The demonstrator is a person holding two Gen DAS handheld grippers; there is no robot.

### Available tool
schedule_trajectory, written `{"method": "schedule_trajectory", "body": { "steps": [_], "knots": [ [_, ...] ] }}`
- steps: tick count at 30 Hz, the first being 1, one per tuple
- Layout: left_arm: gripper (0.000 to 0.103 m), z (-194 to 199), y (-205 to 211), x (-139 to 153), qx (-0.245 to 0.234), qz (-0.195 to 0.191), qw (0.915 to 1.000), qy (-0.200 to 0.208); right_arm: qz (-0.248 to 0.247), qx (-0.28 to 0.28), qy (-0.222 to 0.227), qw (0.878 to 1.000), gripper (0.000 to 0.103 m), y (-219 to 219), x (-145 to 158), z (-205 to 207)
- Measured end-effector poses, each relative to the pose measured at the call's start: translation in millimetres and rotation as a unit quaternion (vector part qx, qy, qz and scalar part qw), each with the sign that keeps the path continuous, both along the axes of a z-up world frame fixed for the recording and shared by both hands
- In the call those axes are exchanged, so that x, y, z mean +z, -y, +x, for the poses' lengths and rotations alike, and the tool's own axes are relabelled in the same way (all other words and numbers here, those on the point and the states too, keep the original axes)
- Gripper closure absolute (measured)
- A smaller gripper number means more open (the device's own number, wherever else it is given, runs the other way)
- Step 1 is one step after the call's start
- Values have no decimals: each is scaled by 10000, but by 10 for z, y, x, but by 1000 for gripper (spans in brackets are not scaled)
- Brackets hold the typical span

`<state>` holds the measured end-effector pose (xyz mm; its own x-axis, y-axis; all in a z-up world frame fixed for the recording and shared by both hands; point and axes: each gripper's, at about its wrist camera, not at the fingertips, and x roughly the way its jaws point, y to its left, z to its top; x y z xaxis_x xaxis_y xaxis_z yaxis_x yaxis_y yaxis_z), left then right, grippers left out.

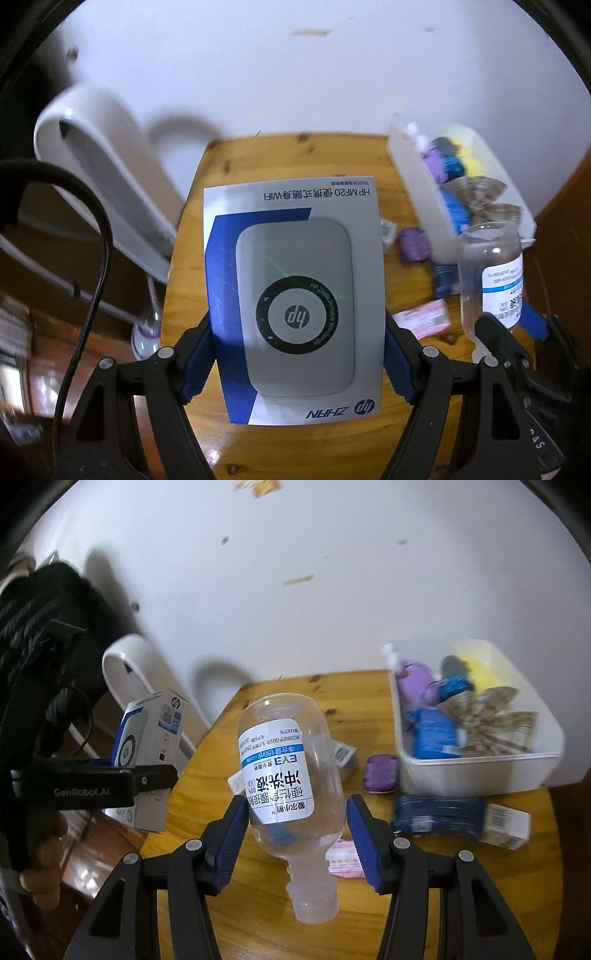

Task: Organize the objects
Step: 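Carry the HP box and clear bottle into the white tray and open both tools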

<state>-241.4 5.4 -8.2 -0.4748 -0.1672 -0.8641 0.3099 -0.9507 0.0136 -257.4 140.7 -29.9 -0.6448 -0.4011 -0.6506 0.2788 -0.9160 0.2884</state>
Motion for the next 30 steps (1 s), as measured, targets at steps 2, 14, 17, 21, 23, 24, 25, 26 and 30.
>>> {"method": "schedule_trajectory", "body": {
  "steps": [2, 14, 17, 21, 23, 24, 25, 26, 30],
  "knots": [
    [23, -32, -132, 156, -173, -170, 9996, -173, -93, -154, -58, 9998, 47, -118, 89, 34],
    [23, -438, -709, 970, -830, -1008, 9866, -975, -177, -998, -759, 9920, 47, -757, 789, 86],
    [23, -647, -899, 1166, -982, -1315, 9771, -1353, -199, -1123, -1023, 9882, 47, -894, 974, 50],
    [23, -979, -1105, 1329, -1082, -1463, 9679, -1735, -164, -1345, -1356, 9815, 47, -1048, 1178, -98],
    [23, -1158, -1173, 1379, -1125, -1404, 9664, -1834, -166, -1435, -1429, 9791, 47, -1126, 1235, -212],
    [23, -1263, -1210, 1386, -1138, -1361, 9663, -1865, -159, -1470, -1443, 9784, 47, -1153, 1272, -242],
    [23, -1374, -1252, 1379, -1162, -1329, 9660, -1887, -151, -1518, -1447, 9776, 47, -1185, 1284, -305],
    [23, -1479, -1291, 1362, -1186, -1320, 9656, -1899, -148, -1551, -1446, 9771, 47, -1207, 1286, -355],
    [23, -1876, -1398, 1220, -1274, -1242, 9664, -1853, -132, -1729, -1287, 9764, 47, -1312, 1210, -658]
  ]
}}
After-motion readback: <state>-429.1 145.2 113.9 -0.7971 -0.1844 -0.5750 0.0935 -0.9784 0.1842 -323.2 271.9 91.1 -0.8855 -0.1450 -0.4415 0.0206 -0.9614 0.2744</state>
